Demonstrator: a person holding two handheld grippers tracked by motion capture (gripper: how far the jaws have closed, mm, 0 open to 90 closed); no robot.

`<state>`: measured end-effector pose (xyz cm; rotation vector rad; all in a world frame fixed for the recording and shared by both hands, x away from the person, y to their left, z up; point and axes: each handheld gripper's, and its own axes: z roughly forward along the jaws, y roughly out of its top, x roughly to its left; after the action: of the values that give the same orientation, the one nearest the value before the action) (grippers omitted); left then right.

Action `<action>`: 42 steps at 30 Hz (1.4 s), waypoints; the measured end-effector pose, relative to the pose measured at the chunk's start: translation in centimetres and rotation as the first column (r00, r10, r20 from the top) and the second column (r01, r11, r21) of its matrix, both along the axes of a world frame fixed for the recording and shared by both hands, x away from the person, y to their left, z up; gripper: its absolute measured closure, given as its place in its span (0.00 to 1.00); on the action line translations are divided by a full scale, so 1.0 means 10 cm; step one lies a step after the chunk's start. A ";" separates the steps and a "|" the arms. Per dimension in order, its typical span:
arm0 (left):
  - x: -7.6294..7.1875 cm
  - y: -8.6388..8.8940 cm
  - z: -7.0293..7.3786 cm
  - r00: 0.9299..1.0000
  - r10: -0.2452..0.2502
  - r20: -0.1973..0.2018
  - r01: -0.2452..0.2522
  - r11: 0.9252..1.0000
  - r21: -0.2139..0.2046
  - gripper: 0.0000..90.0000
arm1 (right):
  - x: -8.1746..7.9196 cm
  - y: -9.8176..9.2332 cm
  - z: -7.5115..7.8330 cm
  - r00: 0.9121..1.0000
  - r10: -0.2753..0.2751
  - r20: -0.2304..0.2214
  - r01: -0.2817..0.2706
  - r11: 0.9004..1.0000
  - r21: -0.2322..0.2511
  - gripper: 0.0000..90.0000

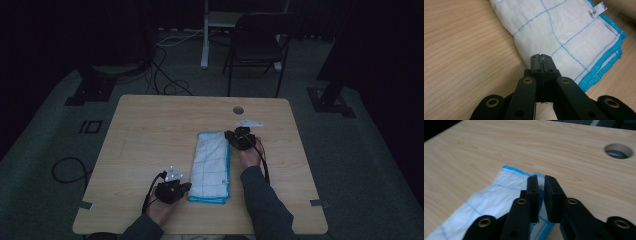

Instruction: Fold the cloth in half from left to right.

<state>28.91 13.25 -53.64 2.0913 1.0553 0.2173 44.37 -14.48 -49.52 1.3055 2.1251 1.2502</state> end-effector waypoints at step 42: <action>0.90 0.04 0.28 0.983 0.097 0.155 -0.090 0.995 -0.051 0.66 | -0.03 -0.02 -0.33 0.996 -0.018 -0.085 0.018 1.000 -0.010 0.69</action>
<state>37.94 13.67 -50.82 1.9527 1.0541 0.3950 44.06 -14.72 -52.82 1.3940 2.1688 1.1970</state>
